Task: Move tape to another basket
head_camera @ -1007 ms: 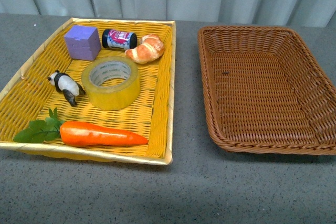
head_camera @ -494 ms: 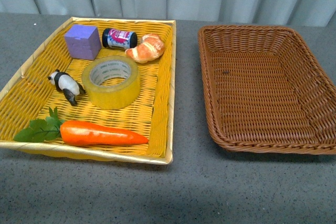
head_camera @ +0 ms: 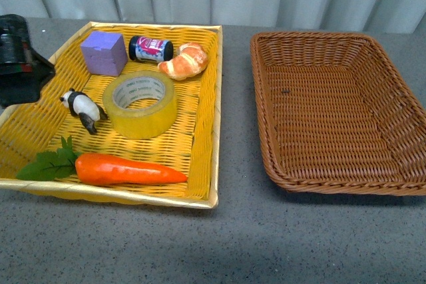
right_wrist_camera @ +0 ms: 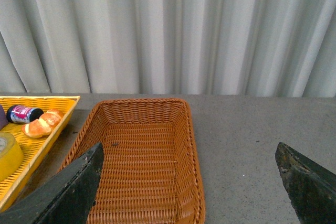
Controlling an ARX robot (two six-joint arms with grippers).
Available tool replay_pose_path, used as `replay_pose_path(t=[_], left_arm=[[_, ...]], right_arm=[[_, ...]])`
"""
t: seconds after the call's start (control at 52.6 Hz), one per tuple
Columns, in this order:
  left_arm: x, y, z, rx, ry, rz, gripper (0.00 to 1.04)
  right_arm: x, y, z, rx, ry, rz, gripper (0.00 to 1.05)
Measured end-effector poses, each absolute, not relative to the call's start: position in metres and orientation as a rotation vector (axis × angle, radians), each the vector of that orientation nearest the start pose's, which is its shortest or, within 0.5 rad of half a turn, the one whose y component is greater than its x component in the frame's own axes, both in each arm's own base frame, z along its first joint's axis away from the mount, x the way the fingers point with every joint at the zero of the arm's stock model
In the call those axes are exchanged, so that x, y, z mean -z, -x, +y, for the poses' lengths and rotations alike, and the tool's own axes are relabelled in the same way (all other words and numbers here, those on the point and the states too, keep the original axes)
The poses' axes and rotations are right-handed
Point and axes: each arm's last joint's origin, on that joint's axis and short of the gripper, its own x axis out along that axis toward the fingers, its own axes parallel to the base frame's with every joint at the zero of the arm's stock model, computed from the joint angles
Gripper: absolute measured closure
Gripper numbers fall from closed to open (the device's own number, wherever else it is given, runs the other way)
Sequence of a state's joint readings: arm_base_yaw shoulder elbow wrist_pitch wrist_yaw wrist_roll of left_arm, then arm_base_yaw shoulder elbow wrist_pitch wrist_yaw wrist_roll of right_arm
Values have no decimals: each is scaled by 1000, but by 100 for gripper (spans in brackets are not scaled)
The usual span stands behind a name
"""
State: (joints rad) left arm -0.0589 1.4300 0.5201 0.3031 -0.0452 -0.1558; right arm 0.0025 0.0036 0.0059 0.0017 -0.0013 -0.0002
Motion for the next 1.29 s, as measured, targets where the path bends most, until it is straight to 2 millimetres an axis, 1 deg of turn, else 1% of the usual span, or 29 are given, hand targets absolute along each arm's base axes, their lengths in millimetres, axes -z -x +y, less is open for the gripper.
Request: replay_pose_path(t=[0.152,0.247,0.494,0.608,0.703,0.836,0.912,1.026,1.121,1.292], left_arm=[[-145,-287,-21,-13,97,685,6],[-138,-304,-29,12,76,742,6],[-122,-331,-46,6,25,839,6],[-116,-347,-59,4,-2,864,6],[-114,-361,-70,35,-33,861,6],[-113,-381,-78,64,-69,855,6],[-111,-391,-77,81,-98,856,6],[-111,-402,-68,83,-131,855,6],[-109,-406,-63,83,-136,860,6],[-99,-412,-56,89,-153,887,6]], right_arm=[[-165,-98,0,-4,0,-4,9],[-165,-98,0,-4,0,-4,9],[-165,-98,0,-4,0,-4,9],[-165,-98,0,-4,0,-4,9],[-165,-98,0,-4,0,-4,9],[-165,-98,0,-4,0,-4,9],[-165,-98,0,-4,0,-4,9],[-165,-98,0,-4,0,-4,9],[-165,-98,0,-4,0,-4,9],[-165,-98,0,-4,0,-4,9]])
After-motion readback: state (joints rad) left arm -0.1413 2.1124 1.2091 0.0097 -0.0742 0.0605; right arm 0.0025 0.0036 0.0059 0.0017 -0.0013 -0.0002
